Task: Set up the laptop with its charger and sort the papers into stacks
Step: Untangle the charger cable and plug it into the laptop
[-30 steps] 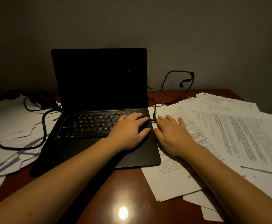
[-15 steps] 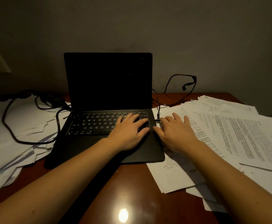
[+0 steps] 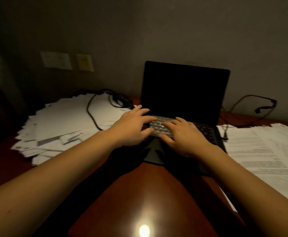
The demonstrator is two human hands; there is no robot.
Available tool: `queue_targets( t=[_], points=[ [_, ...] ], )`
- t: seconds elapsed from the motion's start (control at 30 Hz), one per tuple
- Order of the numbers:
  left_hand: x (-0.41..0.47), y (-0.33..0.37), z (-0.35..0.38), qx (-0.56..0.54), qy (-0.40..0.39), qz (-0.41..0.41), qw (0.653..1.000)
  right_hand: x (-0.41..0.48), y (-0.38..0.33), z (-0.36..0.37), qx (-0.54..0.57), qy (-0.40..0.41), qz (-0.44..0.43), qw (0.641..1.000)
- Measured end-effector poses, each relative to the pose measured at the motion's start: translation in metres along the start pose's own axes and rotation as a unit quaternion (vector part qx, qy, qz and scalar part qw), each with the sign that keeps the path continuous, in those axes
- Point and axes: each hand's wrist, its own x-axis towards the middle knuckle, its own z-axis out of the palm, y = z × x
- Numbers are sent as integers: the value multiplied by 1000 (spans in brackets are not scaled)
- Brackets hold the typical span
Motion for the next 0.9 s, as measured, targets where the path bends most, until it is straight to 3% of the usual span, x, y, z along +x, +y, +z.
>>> queue_targets(
  t=[0.13,0.27,0.4,0.5,0.63,0.8,0.9],
  points=[
    [-35,-49,-26,12,62,-49,997,29,-54,-2,-8,30,-58,998],
    [-59,-102,-35,31,27,-190,981,54,-90,1,3,8,-63,998],
    [-67,-137,-26,-78,14,-271,959,77,-109,9,136,-31,-25,990],
    [-62,-154,-23,-119,31,-275,953,91,-115,14,285,-70,-14,956],
    [-52,-165,-21,-131,17,-264,955,99,-117,13,460,-142,-21,876],
    [-43,-180,-17,-134,40,-266,954,117,-123,17,459,-73,7,885],
    [-41,-183,-16,-133,39,-263,955,135,-136,24,498,-28,51,865]
  ],
)
